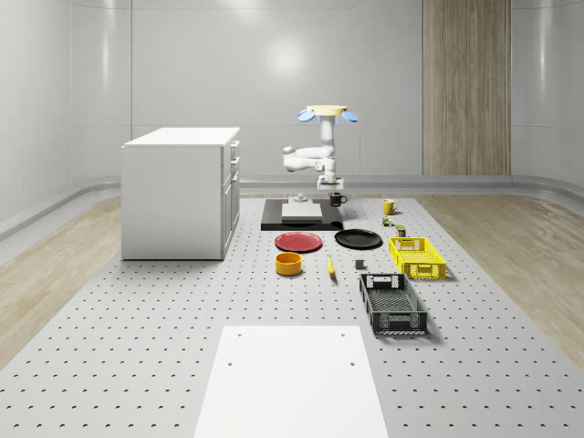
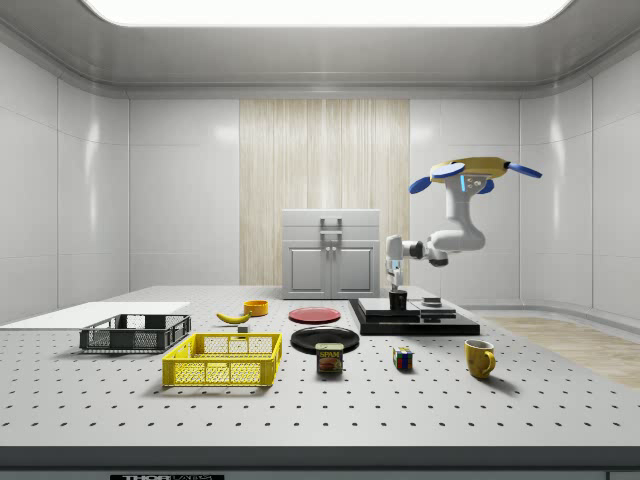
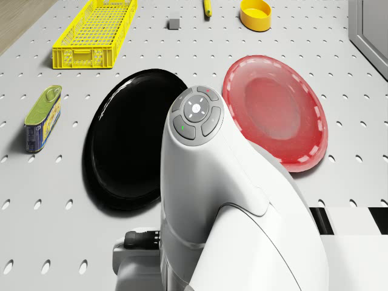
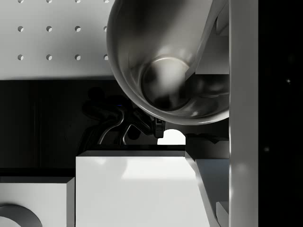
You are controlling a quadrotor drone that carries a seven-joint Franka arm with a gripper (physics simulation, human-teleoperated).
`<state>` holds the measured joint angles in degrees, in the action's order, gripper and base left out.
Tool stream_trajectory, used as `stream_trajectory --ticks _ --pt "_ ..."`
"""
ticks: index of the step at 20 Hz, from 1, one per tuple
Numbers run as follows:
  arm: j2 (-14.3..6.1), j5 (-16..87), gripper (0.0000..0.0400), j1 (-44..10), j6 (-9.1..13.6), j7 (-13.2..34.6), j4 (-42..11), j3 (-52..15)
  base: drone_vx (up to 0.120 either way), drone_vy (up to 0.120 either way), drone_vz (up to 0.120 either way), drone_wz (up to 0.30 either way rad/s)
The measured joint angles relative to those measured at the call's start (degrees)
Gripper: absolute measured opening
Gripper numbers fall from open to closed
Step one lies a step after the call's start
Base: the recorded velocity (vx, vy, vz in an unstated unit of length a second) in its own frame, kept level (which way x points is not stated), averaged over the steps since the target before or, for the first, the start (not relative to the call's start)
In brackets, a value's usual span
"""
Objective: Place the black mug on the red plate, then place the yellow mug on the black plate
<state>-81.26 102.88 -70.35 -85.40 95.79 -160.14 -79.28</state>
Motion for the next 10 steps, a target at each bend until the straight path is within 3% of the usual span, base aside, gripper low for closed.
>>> stream_trajectory --ticks 10 --pt "-1.7 -0.7 0.0110 -0.3 -1.6 0.3 0.1 -0.2 0.120 -0.120 0.000 0.000"
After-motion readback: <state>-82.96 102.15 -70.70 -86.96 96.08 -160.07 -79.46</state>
